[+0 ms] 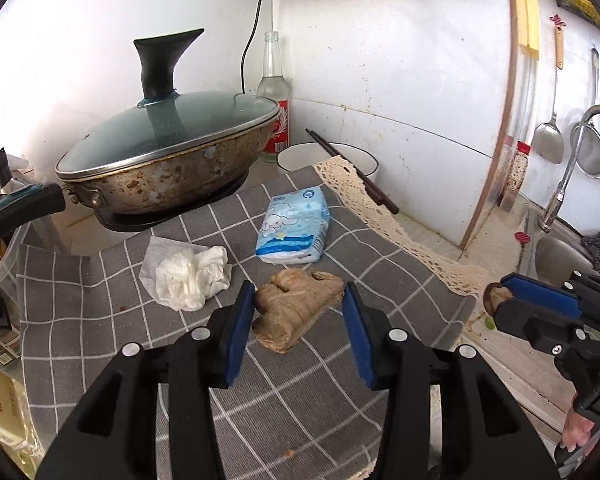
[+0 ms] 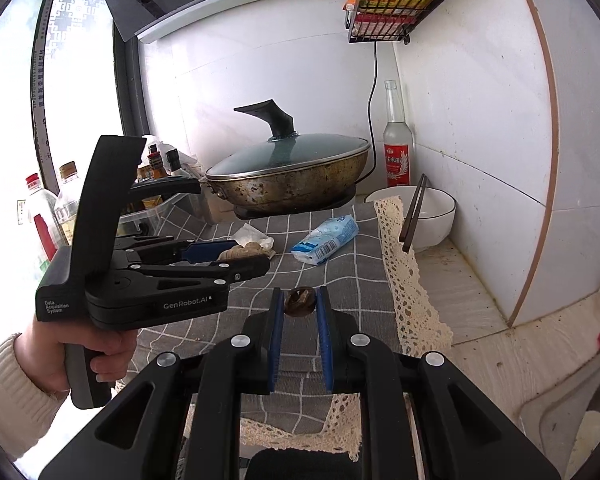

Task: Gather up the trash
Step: 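Lower both tools into the green bin and open them, releasing nut and bread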

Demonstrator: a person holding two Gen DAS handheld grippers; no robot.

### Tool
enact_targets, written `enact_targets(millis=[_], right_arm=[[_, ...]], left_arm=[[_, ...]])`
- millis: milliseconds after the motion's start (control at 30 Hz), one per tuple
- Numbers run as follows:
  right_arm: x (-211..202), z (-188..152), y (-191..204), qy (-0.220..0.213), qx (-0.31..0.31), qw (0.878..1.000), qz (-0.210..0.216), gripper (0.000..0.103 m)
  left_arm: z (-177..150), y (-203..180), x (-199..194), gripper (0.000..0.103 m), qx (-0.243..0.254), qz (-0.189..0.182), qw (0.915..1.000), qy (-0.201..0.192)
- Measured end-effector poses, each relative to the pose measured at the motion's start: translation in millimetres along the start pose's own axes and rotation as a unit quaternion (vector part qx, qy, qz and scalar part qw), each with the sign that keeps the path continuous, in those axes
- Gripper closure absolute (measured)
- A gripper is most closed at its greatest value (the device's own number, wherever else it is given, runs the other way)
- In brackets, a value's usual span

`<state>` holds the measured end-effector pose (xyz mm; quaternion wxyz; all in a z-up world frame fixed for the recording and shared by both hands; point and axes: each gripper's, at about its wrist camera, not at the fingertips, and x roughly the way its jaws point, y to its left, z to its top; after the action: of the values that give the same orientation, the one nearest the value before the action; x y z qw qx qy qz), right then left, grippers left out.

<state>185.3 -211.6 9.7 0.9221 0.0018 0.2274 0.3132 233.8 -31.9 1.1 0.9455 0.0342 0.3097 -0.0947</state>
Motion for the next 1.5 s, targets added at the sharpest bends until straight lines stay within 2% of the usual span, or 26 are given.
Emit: enact_targets(millis=[300, 633, 800, 867, 967, 1267, 1500], right_arm=[[-25.8, -44.5, 21.3, 0.023, -0.005, 1.0, -0.011, 0.087], [-19.7, -134.1, 28.7, 0.086, 0.014, 0.996, -0.02, 0.087], [-2.3, -178.9, 24.8, 0.119, 0.028, 0.992, -0.023, 0.087], [3.5, -192.9, 25.3, 0.126, 0.02, 0.991, -0.033, 0.087], [12.1, -211.3, 24.9, 0.131, 0.016, 0.991, -0.029, 0.087], [41.9, -259.8, 8.7, 0.157, 0.032, 0.987, -0.016, 0.087], [48.0, -292.7, -3.6, 0.167, 0.038, 0.985, -0.03, 0.087]], left_arm=[[-62.6, -22.3, -33.4, 0.056, -0.014, -0.032, 0.9994, -0.004], [-153.8, -51.6, -43.9, 0.056, -0.019, -0.064, 0.9975, 0.023], [-198.1, -64.3, -19.0, 0.056, -0.011, -0.063, 0.9961, 0.061], [-211.4, -66.6, -9.7, 0.056, 0.0, -0.058, 0.9965, 0.06], [-228.9, -63.5, 5.6, 0.056, -0.009, -0.061, 0.9956, 0.07], [-266.9, -63.0, 45.2, 0.056, -0.012, -0.058, 0.9923, 0.109], [-289.7, -56.2, 70.2, 0.056, -0.01, -0.057, 0.9898, 0.13]])
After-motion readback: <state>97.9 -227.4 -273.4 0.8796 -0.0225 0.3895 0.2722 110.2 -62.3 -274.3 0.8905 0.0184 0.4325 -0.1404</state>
